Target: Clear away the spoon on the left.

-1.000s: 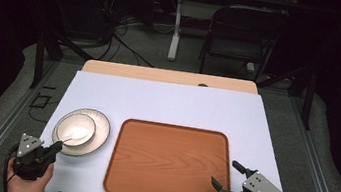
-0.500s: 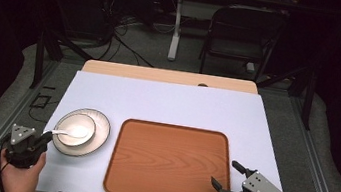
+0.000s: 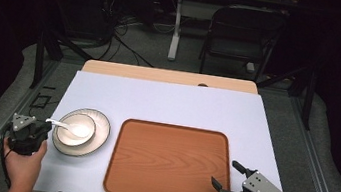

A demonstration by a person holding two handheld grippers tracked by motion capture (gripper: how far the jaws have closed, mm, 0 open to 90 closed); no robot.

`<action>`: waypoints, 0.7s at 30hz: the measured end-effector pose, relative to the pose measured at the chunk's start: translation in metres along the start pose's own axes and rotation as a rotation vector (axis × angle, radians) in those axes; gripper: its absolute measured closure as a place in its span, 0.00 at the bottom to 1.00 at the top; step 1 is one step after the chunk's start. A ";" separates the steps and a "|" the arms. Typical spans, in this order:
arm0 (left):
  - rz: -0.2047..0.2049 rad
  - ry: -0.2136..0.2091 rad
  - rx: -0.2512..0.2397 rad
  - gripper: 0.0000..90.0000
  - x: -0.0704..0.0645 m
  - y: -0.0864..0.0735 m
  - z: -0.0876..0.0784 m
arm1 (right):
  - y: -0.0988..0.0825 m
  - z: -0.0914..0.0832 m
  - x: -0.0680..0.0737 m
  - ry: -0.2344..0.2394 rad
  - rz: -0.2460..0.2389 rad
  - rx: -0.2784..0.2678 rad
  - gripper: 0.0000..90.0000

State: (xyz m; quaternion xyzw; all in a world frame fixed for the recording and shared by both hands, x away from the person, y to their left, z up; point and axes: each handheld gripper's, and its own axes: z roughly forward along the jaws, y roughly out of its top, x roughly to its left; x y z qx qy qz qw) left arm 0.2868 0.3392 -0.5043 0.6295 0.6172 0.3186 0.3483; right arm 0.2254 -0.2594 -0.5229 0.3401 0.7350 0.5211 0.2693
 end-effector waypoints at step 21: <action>-0.247 -0.109 -0.037 0.70 0.013 0.007 -0.004 | 0.000 0.000 0.000 0.000 -0.001 -0.001 0.16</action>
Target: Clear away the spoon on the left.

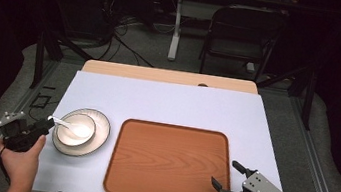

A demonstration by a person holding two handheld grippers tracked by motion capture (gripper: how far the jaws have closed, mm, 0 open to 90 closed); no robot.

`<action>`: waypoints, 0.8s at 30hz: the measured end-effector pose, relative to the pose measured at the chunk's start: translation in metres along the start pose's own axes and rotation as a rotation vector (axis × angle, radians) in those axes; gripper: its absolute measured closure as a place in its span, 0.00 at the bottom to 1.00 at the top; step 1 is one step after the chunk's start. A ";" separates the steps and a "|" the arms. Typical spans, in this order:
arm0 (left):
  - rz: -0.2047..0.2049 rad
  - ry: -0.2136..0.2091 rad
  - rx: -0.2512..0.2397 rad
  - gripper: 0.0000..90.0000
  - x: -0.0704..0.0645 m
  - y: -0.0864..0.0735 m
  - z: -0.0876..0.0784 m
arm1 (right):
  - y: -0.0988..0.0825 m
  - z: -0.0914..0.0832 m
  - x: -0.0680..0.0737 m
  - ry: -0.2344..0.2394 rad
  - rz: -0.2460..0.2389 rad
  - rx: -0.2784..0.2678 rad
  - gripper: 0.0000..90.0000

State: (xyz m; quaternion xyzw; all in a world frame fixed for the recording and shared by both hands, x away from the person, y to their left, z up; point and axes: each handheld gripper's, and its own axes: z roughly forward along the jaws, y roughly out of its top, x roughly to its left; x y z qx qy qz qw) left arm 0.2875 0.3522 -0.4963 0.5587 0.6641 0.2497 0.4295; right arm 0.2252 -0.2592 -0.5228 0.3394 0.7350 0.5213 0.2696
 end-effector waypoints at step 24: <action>-0.205 -0.130 0.025 0.53 0.017 -0.008 0.027 | 0.000 0.000 0.000 0.002 -0.001 0.002 0.16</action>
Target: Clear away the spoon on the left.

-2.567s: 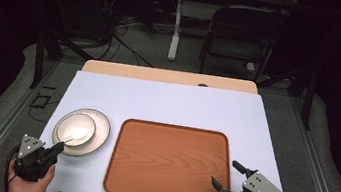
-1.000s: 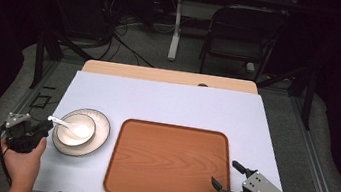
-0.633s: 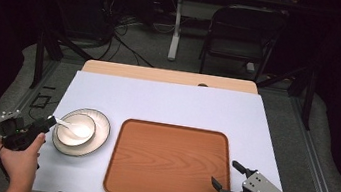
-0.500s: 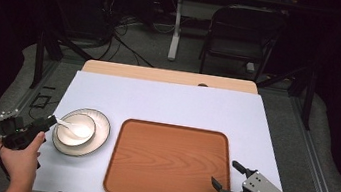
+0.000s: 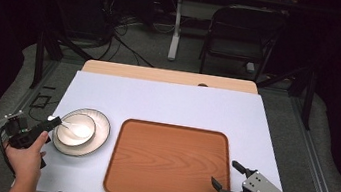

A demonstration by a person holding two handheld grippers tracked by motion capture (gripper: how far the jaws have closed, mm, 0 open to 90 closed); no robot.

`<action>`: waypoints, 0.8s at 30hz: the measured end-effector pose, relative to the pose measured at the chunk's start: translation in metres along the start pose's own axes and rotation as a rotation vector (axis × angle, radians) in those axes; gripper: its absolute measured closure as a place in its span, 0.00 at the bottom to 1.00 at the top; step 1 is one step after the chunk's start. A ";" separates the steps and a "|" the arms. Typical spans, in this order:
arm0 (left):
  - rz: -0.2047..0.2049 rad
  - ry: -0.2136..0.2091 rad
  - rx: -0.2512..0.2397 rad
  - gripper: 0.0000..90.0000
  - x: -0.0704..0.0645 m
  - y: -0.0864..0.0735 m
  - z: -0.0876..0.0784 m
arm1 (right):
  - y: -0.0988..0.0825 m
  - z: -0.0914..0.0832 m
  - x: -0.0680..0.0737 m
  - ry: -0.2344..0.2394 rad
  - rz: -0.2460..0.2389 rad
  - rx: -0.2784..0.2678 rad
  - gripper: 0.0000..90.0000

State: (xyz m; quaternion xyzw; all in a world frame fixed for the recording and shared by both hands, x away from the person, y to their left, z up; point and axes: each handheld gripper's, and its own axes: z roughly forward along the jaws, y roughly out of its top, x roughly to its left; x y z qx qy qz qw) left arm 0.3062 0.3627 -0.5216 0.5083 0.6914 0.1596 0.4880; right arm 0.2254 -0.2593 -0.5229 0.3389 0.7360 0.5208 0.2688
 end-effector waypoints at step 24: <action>0.051 0.001 -0.014 0.73 -0.003 -0.001 0.019 | 0.000 0.001 0.000 0.005 0.000 0.004 0.16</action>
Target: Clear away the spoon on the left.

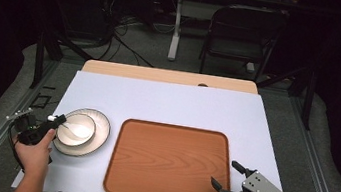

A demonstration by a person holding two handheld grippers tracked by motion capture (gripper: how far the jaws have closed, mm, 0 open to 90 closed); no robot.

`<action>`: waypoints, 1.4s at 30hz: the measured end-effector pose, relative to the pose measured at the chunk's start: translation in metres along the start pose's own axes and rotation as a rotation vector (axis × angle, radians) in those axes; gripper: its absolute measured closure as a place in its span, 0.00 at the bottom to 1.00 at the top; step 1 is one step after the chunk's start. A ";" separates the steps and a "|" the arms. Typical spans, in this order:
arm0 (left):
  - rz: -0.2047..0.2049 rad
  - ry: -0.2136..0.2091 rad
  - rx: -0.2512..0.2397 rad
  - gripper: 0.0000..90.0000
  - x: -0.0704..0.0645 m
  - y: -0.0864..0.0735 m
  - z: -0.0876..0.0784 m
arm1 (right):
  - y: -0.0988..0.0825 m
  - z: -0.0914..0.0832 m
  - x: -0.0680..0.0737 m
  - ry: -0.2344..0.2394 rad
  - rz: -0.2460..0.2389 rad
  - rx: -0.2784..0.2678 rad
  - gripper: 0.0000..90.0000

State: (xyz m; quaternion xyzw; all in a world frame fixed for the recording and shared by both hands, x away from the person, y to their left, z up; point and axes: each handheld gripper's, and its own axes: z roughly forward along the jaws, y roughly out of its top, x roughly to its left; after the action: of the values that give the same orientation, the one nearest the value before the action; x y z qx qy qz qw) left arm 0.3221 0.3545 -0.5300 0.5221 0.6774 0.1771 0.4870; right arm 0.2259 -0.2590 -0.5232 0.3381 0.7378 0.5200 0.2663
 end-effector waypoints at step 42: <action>0.264 -0.073 -0.028 0.94 -0.071 0.031 -0.027 | 0.000 -0.001 0.000 -0.004 0.000 -0.001 0.16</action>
State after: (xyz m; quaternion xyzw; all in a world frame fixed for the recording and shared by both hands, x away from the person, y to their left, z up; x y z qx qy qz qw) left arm 0.3146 0.3115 -0.4609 0.6057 0.5823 0.2302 0.4910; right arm 0.2256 -0.2595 -0.5230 0.3390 0.7369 0.5198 0.2679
